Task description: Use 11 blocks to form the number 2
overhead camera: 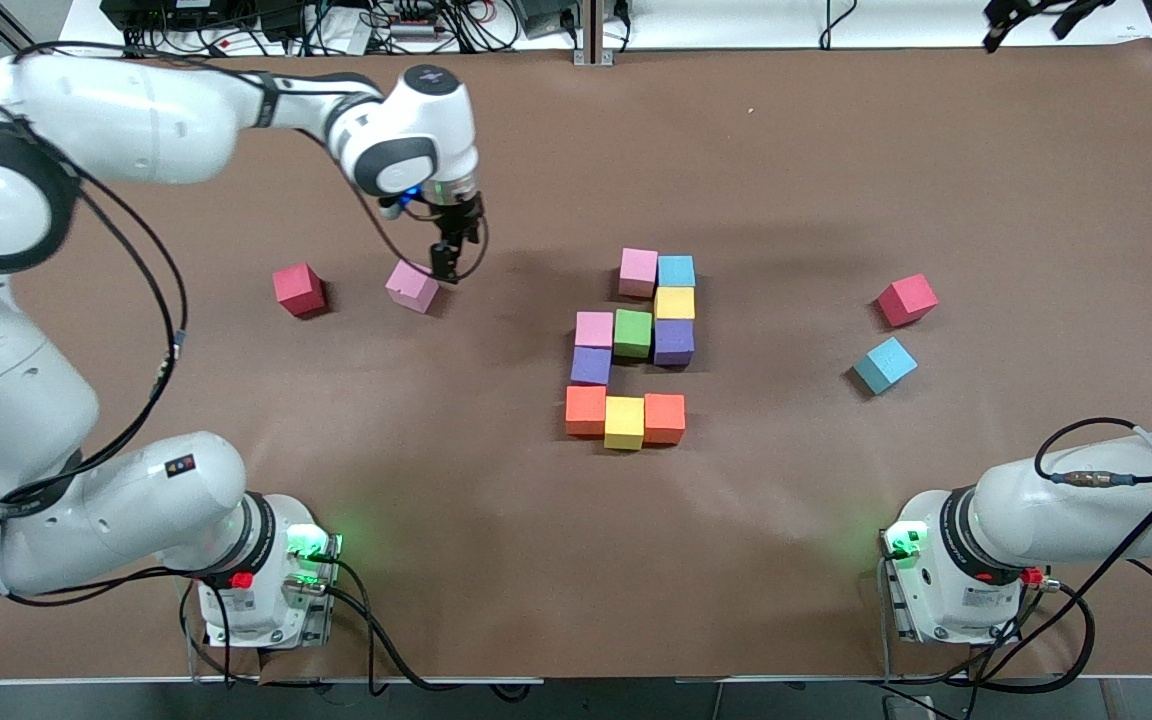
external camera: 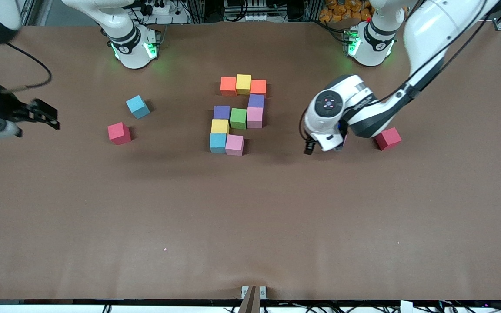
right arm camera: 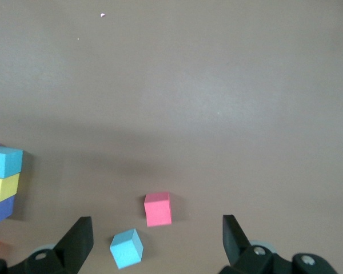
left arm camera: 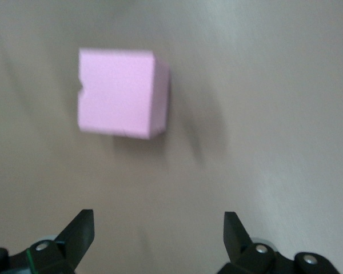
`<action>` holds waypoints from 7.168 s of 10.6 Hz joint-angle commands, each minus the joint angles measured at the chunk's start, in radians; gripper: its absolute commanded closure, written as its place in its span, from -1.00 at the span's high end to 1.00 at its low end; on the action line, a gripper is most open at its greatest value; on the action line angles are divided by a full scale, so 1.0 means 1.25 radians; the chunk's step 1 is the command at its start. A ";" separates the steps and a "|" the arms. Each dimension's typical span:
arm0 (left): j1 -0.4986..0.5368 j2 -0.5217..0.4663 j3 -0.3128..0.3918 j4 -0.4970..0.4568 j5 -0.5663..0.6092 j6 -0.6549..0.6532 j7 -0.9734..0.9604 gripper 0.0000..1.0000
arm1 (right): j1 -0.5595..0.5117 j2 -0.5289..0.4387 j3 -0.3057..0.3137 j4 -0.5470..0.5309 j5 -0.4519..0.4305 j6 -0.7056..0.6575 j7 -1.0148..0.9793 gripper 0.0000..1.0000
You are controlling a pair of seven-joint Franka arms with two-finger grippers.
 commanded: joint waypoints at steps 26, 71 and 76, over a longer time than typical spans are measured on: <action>0.041 0.033 0.034 -0.062 0.153 0.223 -0.149 -1.00 | -0.029 0.014 0.006 0.228 -0.015 -0.217 0.011 1.00; -0.532 -0.017 0.372 0.443 -0.267 -0.139 -0.035 1.00 | -0.039 0.014 0.005 0.230 -0.018 -0.219 0.011 1.00; -0.396 -0.092 0.373 0.445 -0.256 -0.175 0.187 1.00 | -0.037 0.014 0.007 0.230 -0.013 -0.220 0.012 1.00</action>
